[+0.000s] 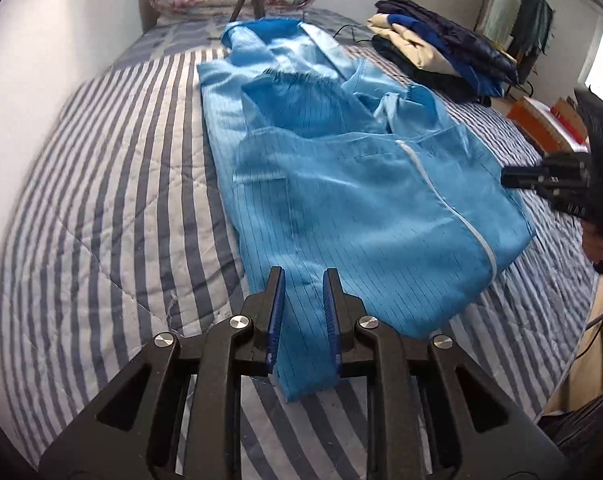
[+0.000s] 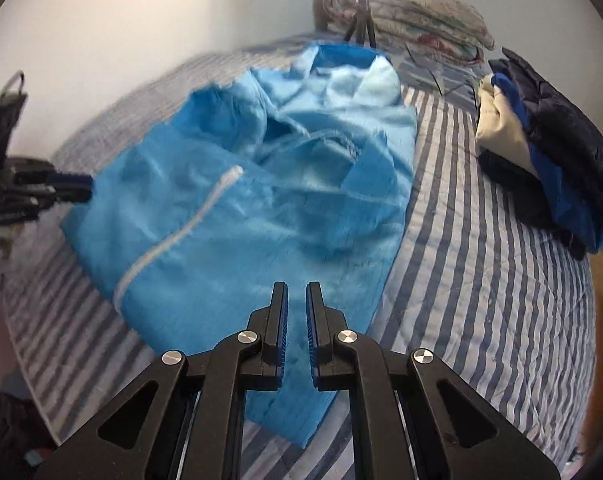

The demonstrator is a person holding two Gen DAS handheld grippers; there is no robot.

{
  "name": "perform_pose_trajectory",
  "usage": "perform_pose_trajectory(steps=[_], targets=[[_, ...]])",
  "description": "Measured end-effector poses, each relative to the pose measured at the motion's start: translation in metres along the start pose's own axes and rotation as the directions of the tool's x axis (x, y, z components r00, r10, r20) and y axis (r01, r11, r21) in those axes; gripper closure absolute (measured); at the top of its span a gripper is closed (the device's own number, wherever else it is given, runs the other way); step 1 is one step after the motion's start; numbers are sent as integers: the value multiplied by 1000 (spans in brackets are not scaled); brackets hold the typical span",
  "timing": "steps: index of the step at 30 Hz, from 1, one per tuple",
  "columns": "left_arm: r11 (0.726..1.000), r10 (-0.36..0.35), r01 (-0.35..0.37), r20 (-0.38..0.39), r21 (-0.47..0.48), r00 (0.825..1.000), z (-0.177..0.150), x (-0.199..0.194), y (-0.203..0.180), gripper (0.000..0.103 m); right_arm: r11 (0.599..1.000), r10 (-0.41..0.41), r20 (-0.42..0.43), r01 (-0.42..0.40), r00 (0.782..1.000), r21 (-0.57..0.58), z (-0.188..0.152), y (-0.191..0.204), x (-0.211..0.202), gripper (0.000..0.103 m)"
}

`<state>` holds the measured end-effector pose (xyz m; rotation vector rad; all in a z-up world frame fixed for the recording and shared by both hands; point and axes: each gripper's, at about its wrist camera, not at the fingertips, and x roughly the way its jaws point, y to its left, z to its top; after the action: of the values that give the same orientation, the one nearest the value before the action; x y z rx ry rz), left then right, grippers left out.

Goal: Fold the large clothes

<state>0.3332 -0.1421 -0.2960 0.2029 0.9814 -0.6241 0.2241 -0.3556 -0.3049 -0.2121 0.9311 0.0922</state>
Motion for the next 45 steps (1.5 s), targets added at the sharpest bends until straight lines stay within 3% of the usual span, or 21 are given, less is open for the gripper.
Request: perform_pose_trajectory(steps=[1,3,4,5,7,12,16,17,22,26,35,45], targets=[[1000,7,-7,1,-30,1000,3,1,5,81,1000,-16,-12,16,1000,23,-2,-3,3,95],[996,20,-19,12,-84,1000,7,1,17,37,997,3,-22,-1,1000,80,-9,-16,3,91],[992,-6,9,23,-126,1000,10,0,26,32,994,20,-26,-17,999,105,-13,-22,2,77],[988,-32,35,22,-152,999,12,1,31,31,991,43,-26,-40,999,131,-18,-30,1,59],[971,-82,81,3,-227,997,17,8,47,31,983,87,-10,-84,996,165,-26,-43,-2,51],[896,-222,192,-31,-401,974,21,37,76,31,930,228,-14,-213,974,299,-40,-74,9,51],[858,-286,256,0,-446,958,25,45,83,31,856,358,25,-339,933,390,-45,-88,21,51],[848,-298,267,4,-458,954,25,46,85,33,828,400,39,-380,915,412,-47,-92,25,51],[842,-317,279,-5,-461,948,28,50,88,50,765,479,88,-464,874,447,-46,-91,35,51],[845,-316,273,-18,-460,949,32,59,82,75,751,498,98,-486,861,448,-43,-89,40,51],[886,-262,225,-37,-405,964,34,60,66,92,773,497,42,-464,867,432,-37,-79,44,84],[928,-216,187,-56,-322,975,34,48,60,98,796,489,9,-450,872,405,-35,-68,40,94]])
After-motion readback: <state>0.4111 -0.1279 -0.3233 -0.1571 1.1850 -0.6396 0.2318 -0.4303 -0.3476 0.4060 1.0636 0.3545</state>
